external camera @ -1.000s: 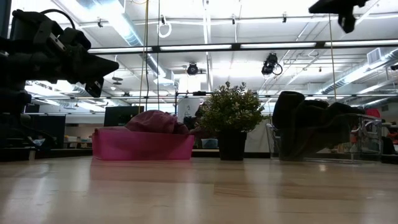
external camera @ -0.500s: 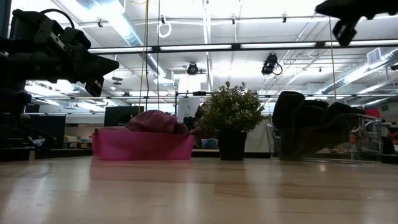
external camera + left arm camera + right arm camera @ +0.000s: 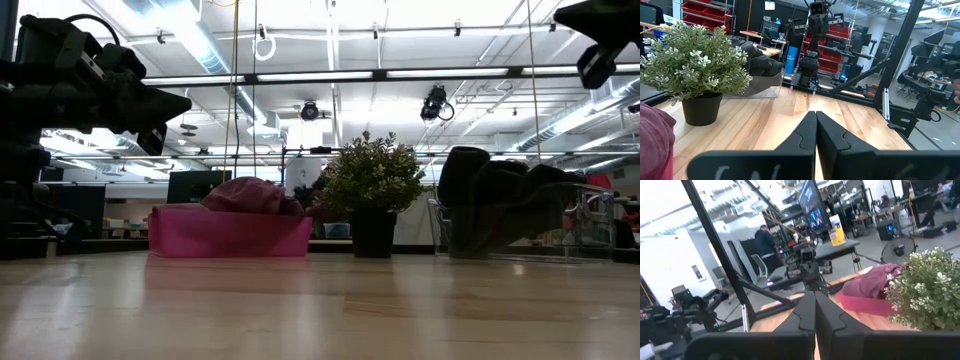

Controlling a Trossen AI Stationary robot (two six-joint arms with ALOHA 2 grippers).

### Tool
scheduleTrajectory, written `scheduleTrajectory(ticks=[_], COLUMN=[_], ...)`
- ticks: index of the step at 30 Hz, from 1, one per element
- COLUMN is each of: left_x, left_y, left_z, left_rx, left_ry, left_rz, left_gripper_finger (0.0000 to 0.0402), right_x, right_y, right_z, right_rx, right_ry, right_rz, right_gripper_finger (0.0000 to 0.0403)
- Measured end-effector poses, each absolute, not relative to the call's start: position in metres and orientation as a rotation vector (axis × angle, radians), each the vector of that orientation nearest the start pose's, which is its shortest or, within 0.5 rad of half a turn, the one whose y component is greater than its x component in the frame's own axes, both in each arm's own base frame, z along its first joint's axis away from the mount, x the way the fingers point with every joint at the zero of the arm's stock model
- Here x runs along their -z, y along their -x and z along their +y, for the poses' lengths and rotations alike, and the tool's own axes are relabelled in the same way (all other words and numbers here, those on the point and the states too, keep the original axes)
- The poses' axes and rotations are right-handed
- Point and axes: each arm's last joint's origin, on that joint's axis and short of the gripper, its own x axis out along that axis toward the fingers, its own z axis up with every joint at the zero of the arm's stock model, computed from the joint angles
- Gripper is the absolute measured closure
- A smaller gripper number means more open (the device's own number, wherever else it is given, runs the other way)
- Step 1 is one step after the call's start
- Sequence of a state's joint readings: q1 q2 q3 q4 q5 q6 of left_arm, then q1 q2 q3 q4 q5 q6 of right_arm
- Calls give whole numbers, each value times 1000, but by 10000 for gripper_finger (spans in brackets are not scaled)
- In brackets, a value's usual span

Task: Pick & Place hat
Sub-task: Return to Home Position

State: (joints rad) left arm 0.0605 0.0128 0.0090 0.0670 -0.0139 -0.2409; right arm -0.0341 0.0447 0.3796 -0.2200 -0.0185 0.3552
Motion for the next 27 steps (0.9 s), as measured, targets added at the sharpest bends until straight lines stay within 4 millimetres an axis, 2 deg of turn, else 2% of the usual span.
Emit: scheduleTrajectory(ticks=[2, 7, 11, 18, 25, 27], left_x=[-172, -172, -172, -172, -172, -172], left_y=[-98, -98, -98, -98, -98, -98], left_z=[6, 6, 6, 6, 6, 6], left_rx=[-66, -67, -67, -67, -67, -67], left_ry=[239, 240, 241, 241, 241, 241], left_rz=[-72, -70, -68, -68, -68, -68], left_gripper_finger=[396, 396, 396, 396, 396, 396], right_x=[-259, -254, -238, -222, -198, -197], right_y=[-60, -63, -70, -82, -92, -92], right_z=[-2, 0, 2, 3, 3, 3], right_rx=[-8, -64, -84, -124, -140, -132], right_ry=[-351, -332, -336, -333, -371, -367], right_rz=[-136, -103, -49, -173, -303, -291], right_gripper_finger=[403, 403, 403, 403, 403, 403])
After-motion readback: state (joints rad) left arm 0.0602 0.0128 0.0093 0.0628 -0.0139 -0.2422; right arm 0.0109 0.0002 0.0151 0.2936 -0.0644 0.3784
